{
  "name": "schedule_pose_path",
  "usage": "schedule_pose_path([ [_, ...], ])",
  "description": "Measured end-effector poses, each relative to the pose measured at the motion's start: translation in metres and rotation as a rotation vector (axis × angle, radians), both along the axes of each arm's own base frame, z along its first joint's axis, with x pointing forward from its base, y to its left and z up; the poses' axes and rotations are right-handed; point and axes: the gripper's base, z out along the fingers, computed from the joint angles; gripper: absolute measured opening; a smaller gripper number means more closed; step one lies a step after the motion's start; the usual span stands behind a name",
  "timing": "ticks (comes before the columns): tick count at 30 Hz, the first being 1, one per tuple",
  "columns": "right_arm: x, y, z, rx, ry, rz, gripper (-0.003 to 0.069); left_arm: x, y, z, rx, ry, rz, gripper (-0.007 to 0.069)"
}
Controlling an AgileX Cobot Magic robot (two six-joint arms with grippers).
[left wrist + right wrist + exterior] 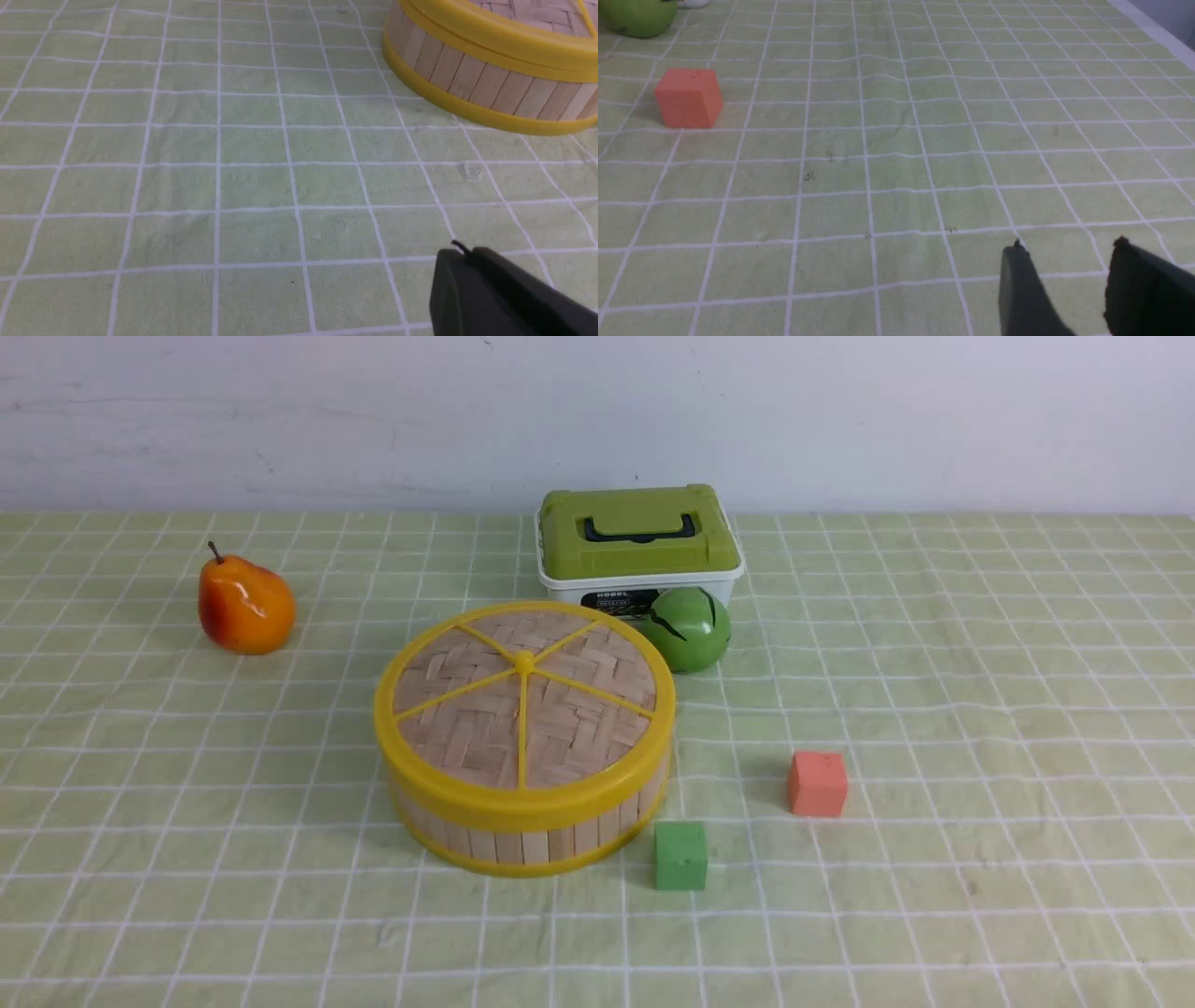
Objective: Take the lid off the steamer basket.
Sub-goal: Use the left arm to lift the lid of the steamer
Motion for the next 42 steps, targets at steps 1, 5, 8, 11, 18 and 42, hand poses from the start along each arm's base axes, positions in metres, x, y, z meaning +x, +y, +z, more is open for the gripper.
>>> schedule_pose_path([
  [1,0.0,0.0,0.0,0.0,0.0,0.0,0.0241,0.0,0.0,0.0,0.0,0.0,0.0,0.0011],
  [5,0.0,0.0,0.0,0.0,0.0,0.0,0.0241,0.0,0.0,0.0,0.0,0.0,0.0,0.0014],
  [8,0.0,0.0,0.0,0.0,0.0,0.0,0.0241,0.0,0.0,0.0,0.0,0.0,0.0,0.0019],
  [11,0.0,0.0,0.0,0.0,0.0,0.0,0.0241,0.0,0.0,0.0,0.0,0.0,0.0,0.0022],
  [18,0.0,0.0,0.0,0.0,0.0,0.0,0.0241,0.0,0.0,0.0,0.0,0.0,0.0,0.003],
  [42,0.0,0.0,0.0,0.0,0.0,0.0,0.0241,0.0,0.0,0.0,0.0,0.0,0.0,0.0053],
])
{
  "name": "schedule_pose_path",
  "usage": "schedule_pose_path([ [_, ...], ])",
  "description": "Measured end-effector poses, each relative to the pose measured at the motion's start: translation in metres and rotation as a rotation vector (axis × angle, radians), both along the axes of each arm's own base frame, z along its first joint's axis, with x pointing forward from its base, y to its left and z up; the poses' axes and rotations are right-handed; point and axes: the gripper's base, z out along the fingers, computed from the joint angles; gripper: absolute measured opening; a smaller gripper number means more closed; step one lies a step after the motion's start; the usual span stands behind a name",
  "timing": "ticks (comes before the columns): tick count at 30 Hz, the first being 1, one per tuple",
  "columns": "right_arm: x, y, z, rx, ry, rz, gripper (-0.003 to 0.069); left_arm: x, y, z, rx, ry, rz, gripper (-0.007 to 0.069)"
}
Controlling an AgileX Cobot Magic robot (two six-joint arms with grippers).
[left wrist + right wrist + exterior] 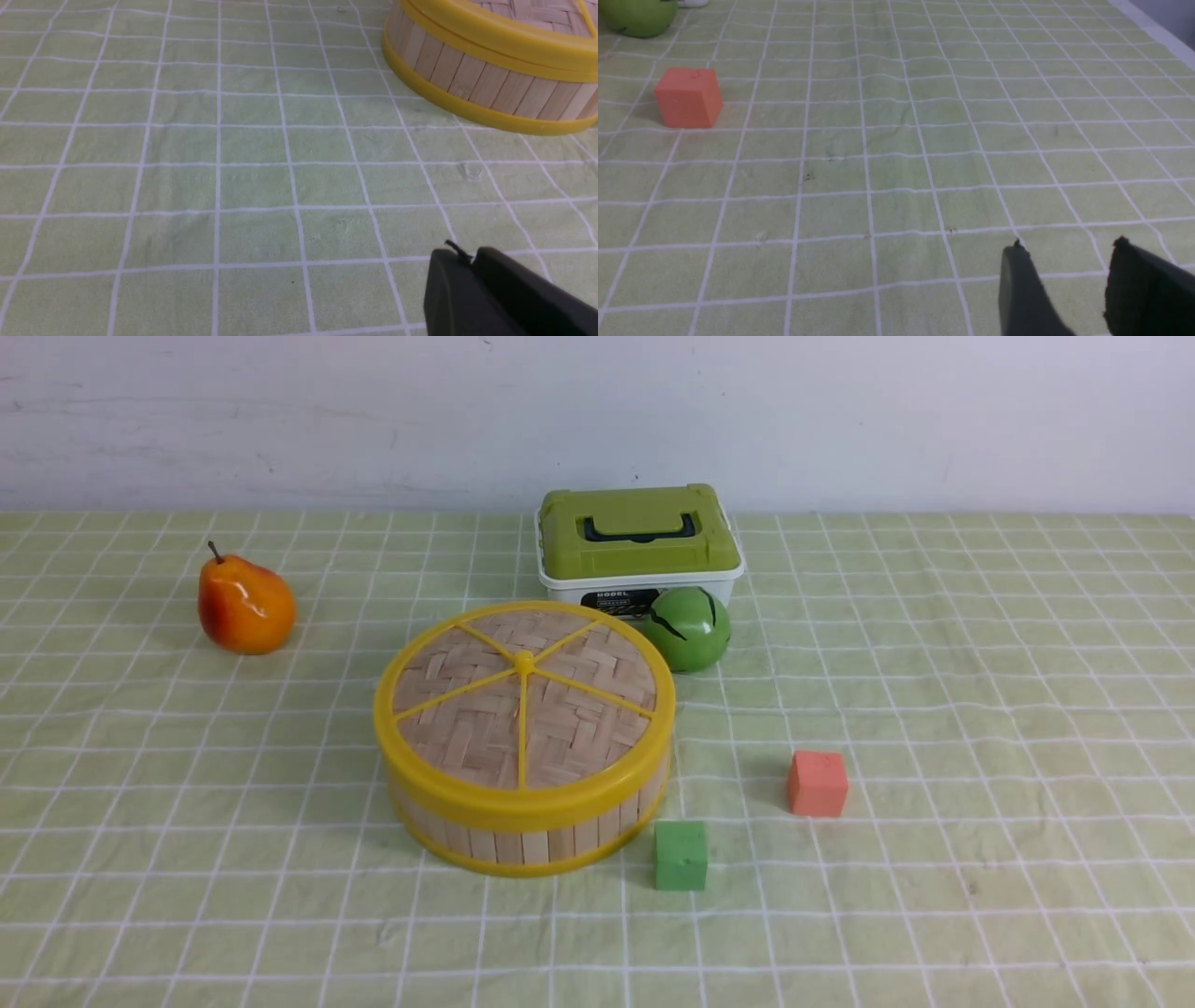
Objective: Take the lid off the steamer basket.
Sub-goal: Use the left arm to lift the lid of the steamer
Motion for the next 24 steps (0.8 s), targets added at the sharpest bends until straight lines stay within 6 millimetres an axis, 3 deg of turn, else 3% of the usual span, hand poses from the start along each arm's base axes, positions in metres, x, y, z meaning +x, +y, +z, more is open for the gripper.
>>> schedule_pose_path([
  [9,0.0,0.0,0.0,0.0,0.0,0.0,0.0241,0.0,0.0,0.001,0.0,-0.01,0.001,0.0059],
  [24,0.0,0.0,0.0,0.0,0.0,0.0,0.0241,0.002,0.007,0.054,-0.071,-0.602,0.076,0.0069],
])
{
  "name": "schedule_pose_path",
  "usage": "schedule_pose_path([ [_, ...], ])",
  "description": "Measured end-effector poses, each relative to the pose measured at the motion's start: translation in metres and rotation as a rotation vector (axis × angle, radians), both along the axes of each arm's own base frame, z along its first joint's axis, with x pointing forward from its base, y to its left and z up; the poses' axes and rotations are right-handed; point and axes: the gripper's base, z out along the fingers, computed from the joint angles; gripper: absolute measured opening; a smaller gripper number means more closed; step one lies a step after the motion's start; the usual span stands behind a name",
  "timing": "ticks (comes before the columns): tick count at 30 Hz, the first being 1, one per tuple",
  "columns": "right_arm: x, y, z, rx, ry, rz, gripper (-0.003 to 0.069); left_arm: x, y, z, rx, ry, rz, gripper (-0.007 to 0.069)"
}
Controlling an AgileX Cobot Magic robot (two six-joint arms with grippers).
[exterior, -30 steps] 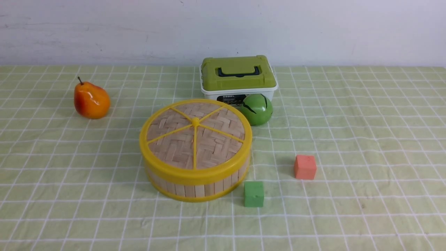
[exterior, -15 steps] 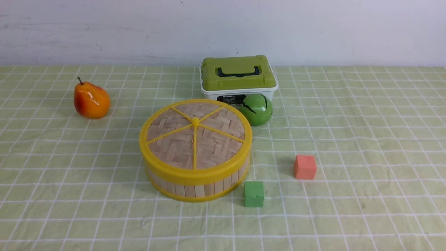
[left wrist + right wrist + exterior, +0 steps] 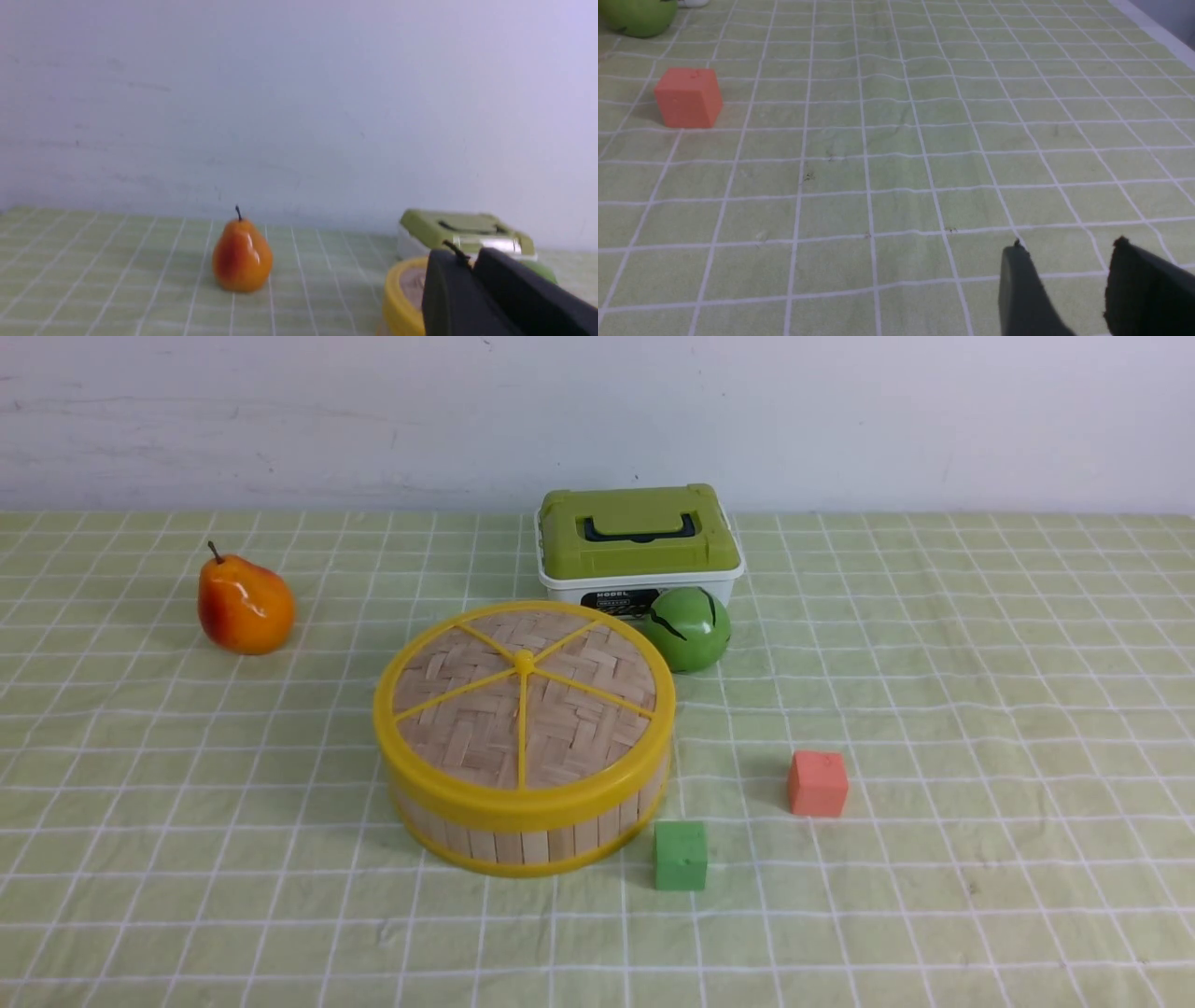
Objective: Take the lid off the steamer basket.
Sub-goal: Use the left arm to lift the lid of the steamer
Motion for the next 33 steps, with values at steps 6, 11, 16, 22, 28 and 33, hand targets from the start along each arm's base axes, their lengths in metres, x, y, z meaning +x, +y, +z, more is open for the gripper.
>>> schedule_pose_path([
  [6,0.0,0.0,0.0,0.0,0.0,0.0,0.0241,-0.003,0.002,0.009,-0.086,-0.099,-0.007,0.0075],
  [11,0.0,0.0,0.0,0.0,0.0,0.0,0.0241,-0.007,0.004,0.021,-0.394,-0.167,-0.105,0.0048],
  [16,0.0,0.0,0.0,0.0,0.0,0.0,0.0241,-0.01,0.002,0.064,-0.358,-0.125,-0.12,-0.0013],
  [22,0.0,0.0,0.0,0.0,0.0,0.0,0.0241,0.021,-0.004,0.127,-0.201,0.042,-0.078,-0.0013],
  [28,0.0,0.0,0.0,0.0,0.0,0.0,0.0241,0.068,-0.009,0.119,-0.156,0.253,-0.057,-0.0013],
  [33,0.0,0.0,0.0,0.0,0.0,0.0,0.0241,0.119,-0.016,0.107,-0.162,0.56,-0.056,-0.0013],
])
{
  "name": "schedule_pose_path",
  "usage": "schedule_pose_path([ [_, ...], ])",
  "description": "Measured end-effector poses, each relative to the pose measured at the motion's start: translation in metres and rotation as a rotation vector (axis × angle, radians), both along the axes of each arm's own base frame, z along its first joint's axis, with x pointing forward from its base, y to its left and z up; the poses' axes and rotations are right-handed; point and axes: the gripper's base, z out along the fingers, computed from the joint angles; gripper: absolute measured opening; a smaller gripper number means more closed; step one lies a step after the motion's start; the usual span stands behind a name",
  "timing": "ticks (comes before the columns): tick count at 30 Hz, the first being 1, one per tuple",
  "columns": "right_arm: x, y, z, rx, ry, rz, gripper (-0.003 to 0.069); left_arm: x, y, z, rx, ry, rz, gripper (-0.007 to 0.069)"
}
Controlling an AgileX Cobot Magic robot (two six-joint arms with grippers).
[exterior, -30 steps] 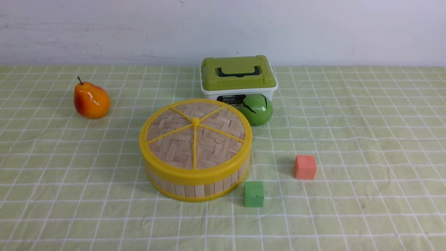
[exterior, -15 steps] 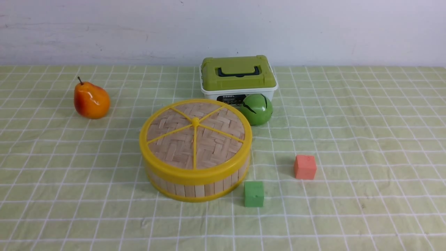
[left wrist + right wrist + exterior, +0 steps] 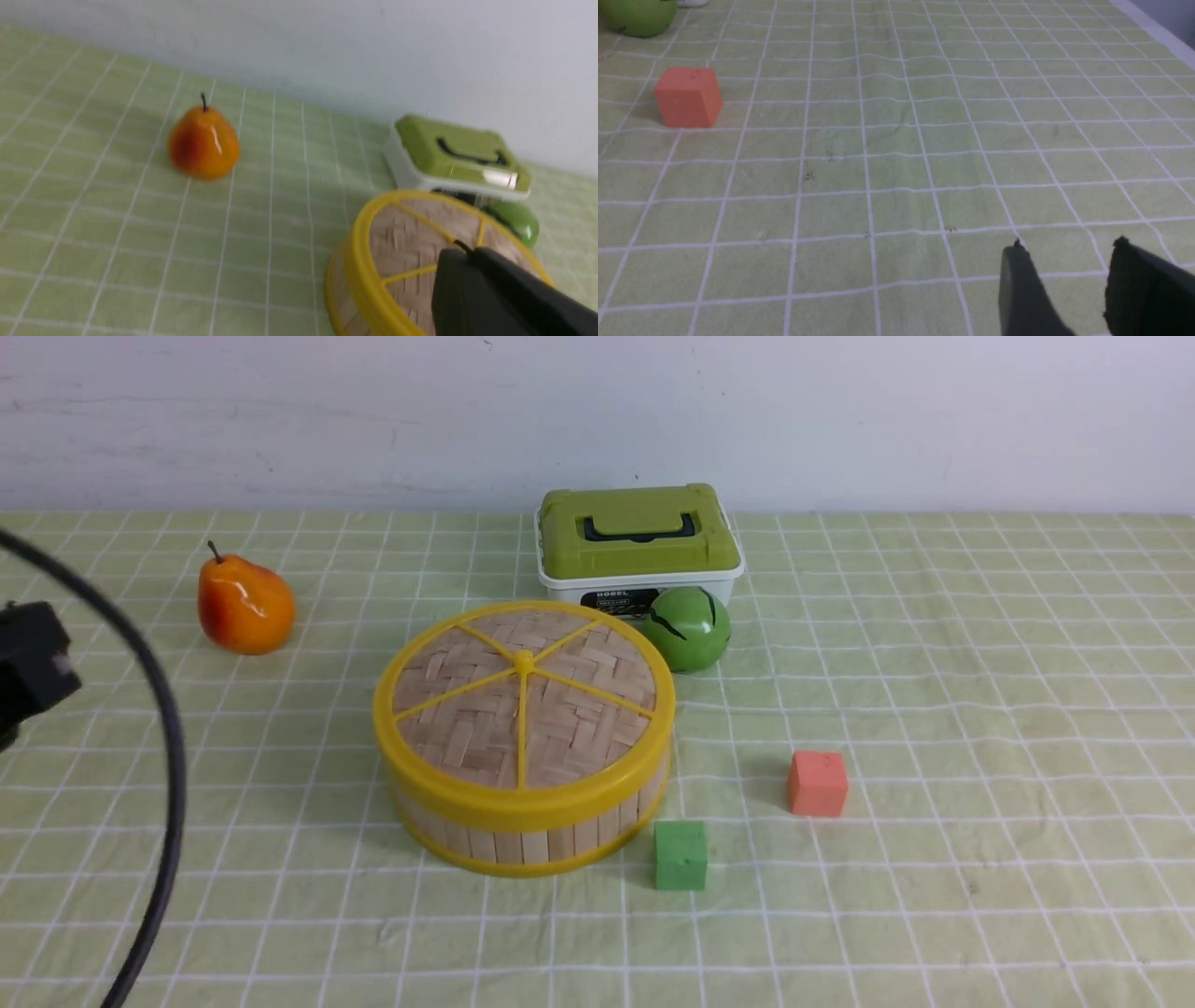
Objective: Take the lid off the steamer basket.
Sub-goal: Use the left arm to lift the lid of the steamer
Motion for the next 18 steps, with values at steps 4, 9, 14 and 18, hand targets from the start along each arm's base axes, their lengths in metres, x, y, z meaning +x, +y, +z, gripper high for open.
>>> schedule_pose_path([
  [4,0.0,0.0,0.0,0.0,0.0,0.0,0.0241,0.035,-0.006,0.01,0.009,0.201,-0.03,-0.0013],
  [9,0.0,0.0,0.0,0.0,0.0,0.0,0.0241,0.075,-0.015,0.022,0.005,0.403,-0.076,-0.0013],
  [14,0.0,0.0,0.0,0.0,0.0,0.0,0.0241,0.11,-0.026,0.021,0.017,0.591,-0.168,-0.0013],
  [18,0.0,0.0,0.0,0.0,0.0,0.0,0.0241,0.132,-0.04,0.017,0.026,0.704,-0.252,-0.0013],
])
